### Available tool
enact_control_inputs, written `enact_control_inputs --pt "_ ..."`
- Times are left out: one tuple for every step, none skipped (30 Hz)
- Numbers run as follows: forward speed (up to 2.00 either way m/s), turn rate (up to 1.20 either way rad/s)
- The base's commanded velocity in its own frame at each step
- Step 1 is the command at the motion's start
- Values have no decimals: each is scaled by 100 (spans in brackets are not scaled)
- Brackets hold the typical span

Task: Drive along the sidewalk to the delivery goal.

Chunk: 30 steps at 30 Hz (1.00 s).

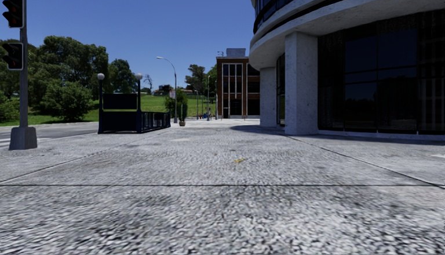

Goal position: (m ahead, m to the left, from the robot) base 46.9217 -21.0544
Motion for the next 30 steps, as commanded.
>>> enact_control_inputs --pt "142 0" --pt "142 0" --pt "142 0" --pt "142 0" --pt "142 0" --pt "142 0" --pt "144 0" --pt "145 0" --pt "146 0" --pt "146 0" --pt "146 0" --pt "146 0" --pt "146 0" --pt "146 0" --pt "146 0" --pt "146 0" --pt "146 0" --pt "146 0" --pt "146 0" --pt "146 0" --pt "146 0" --pt "146 0" --pt "146 0" --pt "146 0" --pt "146 0" --pt "146 0" --pt "146 0" --pt "146 0" --pt "146 0" --pt "146 0"
